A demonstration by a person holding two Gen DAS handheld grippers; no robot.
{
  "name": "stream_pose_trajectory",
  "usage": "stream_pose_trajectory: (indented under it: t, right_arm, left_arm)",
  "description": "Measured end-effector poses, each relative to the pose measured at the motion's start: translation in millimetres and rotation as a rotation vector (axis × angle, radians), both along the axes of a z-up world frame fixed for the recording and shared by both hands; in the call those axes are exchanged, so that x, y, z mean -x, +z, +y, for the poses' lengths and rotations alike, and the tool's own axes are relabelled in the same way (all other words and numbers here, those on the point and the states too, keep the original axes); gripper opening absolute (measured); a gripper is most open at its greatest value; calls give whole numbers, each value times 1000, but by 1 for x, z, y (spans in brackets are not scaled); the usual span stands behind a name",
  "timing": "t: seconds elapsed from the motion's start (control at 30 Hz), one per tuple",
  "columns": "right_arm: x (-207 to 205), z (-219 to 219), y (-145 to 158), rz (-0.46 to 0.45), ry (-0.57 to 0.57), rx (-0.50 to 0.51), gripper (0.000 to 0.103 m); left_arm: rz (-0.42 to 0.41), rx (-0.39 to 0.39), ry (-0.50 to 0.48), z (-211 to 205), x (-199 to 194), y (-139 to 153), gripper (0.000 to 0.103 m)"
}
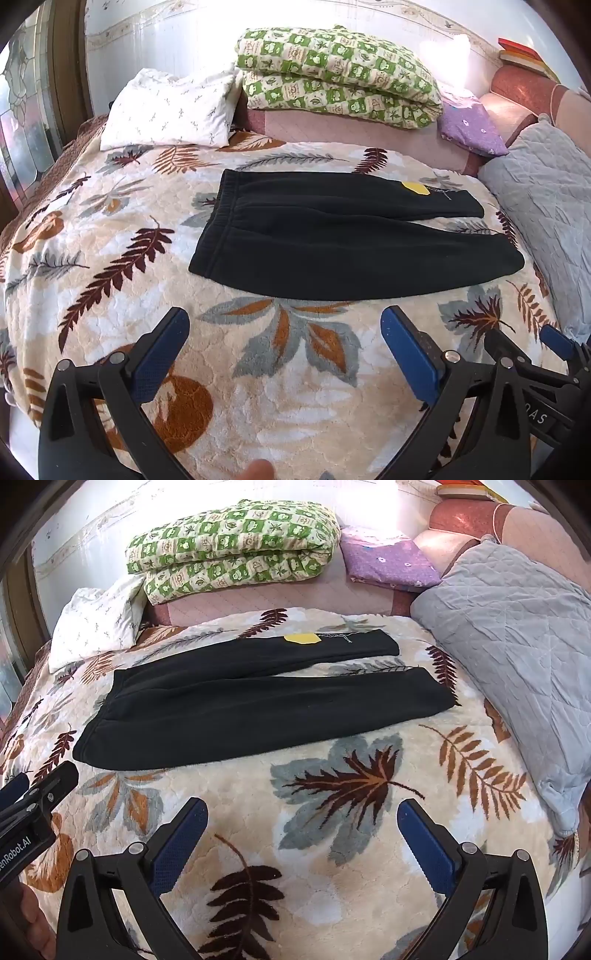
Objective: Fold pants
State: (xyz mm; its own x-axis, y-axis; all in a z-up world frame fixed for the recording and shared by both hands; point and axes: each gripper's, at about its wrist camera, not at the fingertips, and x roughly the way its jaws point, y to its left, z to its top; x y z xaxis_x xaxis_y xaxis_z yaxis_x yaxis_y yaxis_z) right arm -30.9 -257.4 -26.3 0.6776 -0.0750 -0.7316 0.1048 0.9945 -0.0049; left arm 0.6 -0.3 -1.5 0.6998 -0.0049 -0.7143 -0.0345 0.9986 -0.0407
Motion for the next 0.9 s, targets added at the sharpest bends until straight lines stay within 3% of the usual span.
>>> stream_pose_trajectory:
  t: [0.23,0.9]
  right_arm:
    - [1,0,1,3,-1,2,103]
    - [2,-2,2,-15,6,-4,103]
  left_arm:
    - [67,-37,17,-3,-6,-14,103]
    - [-6,-74,-20,-7,1,-6,103]
